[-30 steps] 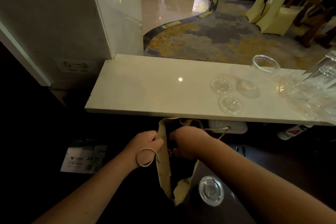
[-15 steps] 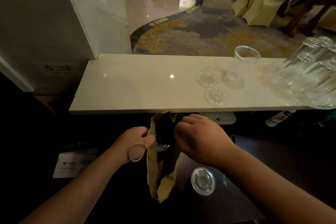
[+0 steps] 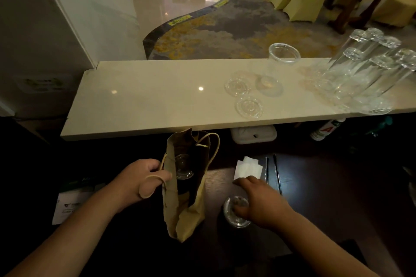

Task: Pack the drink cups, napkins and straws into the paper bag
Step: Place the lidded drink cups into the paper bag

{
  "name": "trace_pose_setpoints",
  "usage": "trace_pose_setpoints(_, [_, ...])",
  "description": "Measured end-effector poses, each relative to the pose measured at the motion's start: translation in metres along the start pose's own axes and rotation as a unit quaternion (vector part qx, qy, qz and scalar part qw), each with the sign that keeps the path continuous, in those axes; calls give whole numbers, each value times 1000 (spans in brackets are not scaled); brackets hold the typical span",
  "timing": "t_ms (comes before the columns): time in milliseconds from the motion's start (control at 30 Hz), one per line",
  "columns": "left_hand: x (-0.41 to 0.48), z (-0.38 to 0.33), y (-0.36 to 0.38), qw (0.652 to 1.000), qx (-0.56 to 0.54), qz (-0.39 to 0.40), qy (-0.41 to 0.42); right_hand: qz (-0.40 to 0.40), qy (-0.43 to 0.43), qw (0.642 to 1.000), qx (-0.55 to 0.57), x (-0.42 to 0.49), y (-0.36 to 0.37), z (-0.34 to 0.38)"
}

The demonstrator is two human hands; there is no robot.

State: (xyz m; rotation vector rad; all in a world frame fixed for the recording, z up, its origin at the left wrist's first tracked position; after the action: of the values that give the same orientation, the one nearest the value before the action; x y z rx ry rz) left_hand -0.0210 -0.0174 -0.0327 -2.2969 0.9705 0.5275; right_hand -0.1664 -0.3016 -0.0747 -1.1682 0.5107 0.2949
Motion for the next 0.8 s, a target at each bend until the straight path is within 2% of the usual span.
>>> trace_pose_setpoints(200, [-6,1,13,996,-83,2,16,85,16,995,-50,9,46,-6])
trace_pose_setpoints(300, [-6,4,19,994,-110,4,14,82,24,994,-61,14,58,-6])
trace_pose_setpoints(433, [-4,7,24,995,-93,18,-7,84,40,993,-75,17,58,-3])
trace_pose_setpoints(567, [-3,8,19,996,-86,12,-6,79,57,991,-91,7,24,10])
trace_pose_setpoints(800, [-9,0,13,998,-60,18,-3,61,36,990,-118,-39,-94,58])
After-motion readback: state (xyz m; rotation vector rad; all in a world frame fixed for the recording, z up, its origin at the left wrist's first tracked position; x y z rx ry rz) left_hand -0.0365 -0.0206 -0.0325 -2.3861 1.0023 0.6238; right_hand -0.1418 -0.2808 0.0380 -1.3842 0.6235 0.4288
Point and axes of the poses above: each hand's wrist, its own x-axis towards the middle knuckle, its own y-axis out of the palm, z = x × y, the point moved 2 cm from there along x, towards the middle knuckle, and after that the axes turned 10 degrees about z, right-handed, at the moved point
